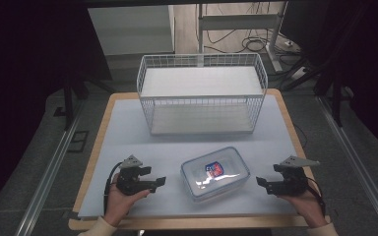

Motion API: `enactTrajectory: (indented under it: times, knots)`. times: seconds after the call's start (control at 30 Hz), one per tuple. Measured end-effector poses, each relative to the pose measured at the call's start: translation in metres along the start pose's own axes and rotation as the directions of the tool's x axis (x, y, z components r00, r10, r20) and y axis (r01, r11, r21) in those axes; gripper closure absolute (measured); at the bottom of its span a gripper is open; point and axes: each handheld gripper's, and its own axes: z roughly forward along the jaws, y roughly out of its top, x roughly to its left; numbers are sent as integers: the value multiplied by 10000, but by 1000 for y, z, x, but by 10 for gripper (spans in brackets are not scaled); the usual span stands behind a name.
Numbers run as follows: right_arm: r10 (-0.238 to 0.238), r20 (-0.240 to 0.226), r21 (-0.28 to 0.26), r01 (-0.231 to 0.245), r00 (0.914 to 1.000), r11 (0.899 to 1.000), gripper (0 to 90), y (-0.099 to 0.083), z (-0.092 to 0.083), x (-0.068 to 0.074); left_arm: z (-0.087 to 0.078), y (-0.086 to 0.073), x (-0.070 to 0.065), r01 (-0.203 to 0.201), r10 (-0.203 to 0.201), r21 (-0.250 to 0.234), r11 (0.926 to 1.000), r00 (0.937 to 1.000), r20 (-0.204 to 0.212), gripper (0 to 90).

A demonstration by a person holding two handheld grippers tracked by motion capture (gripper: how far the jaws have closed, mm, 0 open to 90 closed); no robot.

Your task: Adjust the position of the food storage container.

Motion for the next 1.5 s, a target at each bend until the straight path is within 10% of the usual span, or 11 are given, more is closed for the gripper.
enactTrajectory:
  times: [0.9,1.5]
  knots:
    - [436,-167,-616,-445,9989,9971,179,-1,0,9,-4,6,-6,-22,25,-79,10000,9997,256,224]
    - [185,-225,-519,-196,9996,9985,188,-5,-4,6,-19,24,-44,-283,307,-346,9990,9970,709,314]
